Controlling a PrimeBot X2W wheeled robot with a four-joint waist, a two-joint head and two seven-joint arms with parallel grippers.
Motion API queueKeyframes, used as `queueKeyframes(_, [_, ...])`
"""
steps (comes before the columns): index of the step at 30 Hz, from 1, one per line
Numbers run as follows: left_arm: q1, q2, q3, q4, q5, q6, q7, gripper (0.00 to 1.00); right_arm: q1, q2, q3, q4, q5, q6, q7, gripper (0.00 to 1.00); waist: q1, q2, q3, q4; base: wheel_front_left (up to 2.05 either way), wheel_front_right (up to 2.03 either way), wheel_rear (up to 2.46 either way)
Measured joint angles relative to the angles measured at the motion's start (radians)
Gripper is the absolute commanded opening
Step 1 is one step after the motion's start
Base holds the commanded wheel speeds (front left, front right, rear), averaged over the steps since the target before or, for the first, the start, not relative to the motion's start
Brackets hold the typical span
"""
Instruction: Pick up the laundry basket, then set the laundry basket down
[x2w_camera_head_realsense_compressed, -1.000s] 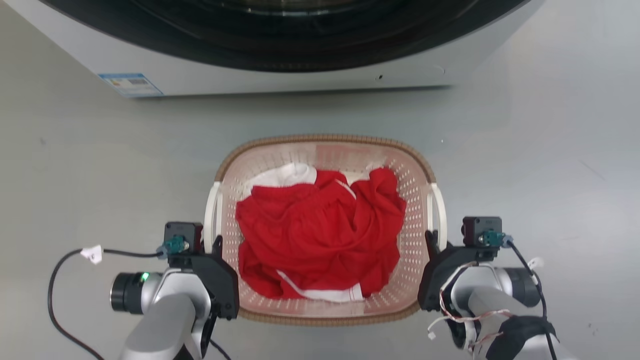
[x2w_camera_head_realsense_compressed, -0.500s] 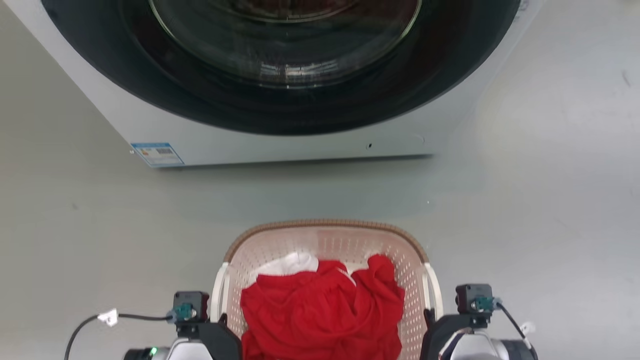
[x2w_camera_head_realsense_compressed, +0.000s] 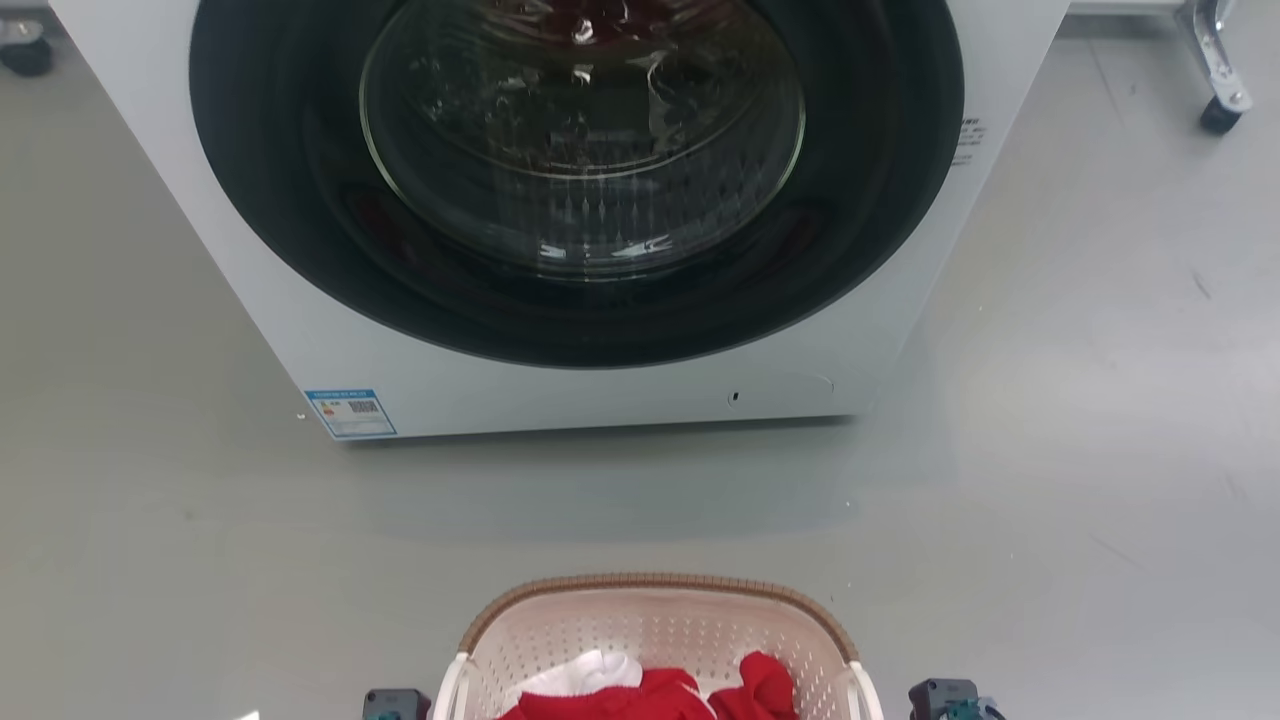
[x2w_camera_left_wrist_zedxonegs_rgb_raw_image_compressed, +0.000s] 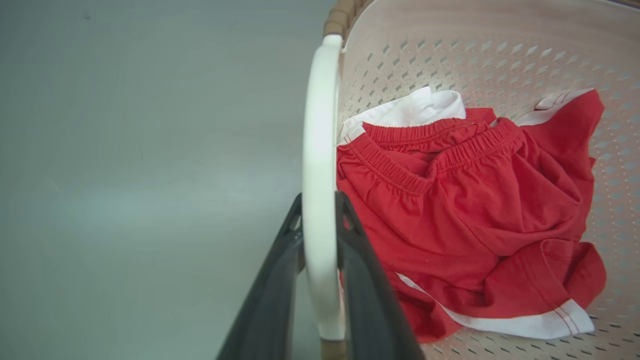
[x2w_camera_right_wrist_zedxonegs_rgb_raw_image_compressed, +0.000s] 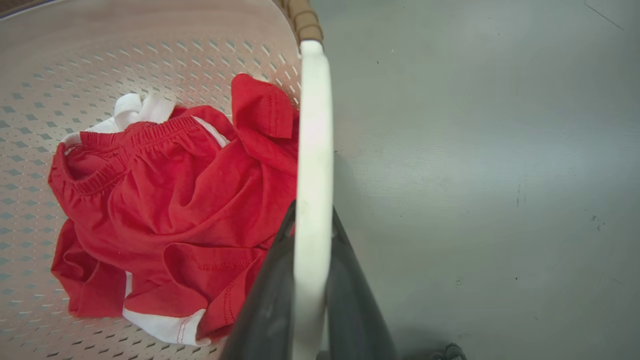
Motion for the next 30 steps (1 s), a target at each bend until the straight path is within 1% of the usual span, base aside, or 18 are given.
queueKeyframes(13, [0.077,0.010,-0.053,-0.022,-0.055,0.019,0.030,0.00,0.067,-0.002,0.041,-0.006,0.058,0.000,0.036,0.00,0.0001,0.0001,-0.095,-0.003,0.00,0.00,0.00])
queueKeyframes(20, [0.098,0.011,-0.072,-0.037,-0.081,0.034,0.039,0.00,0.076,-0.003,0.056,0.003,0.076,0.000,0.036,0.00,0.0001,0.0000,-0.130,0.000,0.00,0.00,0.00])
queueKeyframes(24, [0.109,0.012,-0.084,-0.038,-0.108,0.035,0.039,0.00,0.088,-0.003,0.066,0.006,0.085,0.000,0.044,0.00,0.0001,0.0001,-0.149,0.003,0.00,0.00,0.00])
queueKeyframes(28, [0.117,0.012,-0.092,-0.038,-0.112,0.036,0.040,0.00,0.091,-0.003,0.073,0.010,0.092,0.000,0.044,0.00,0.0001,0.0001,-0.161,0.005,0.00,0.00,0.00])
queueKeyframes(30, [0.117,0.012,-0.096,-0.039,-0.114,0.043,0.040,0.00,0.091,-0.003,0.077,0.011,0.095,0.000,0.044,0.00,0.0001,0.0001,-0.167,0.006,0.00,0.00,0.00])
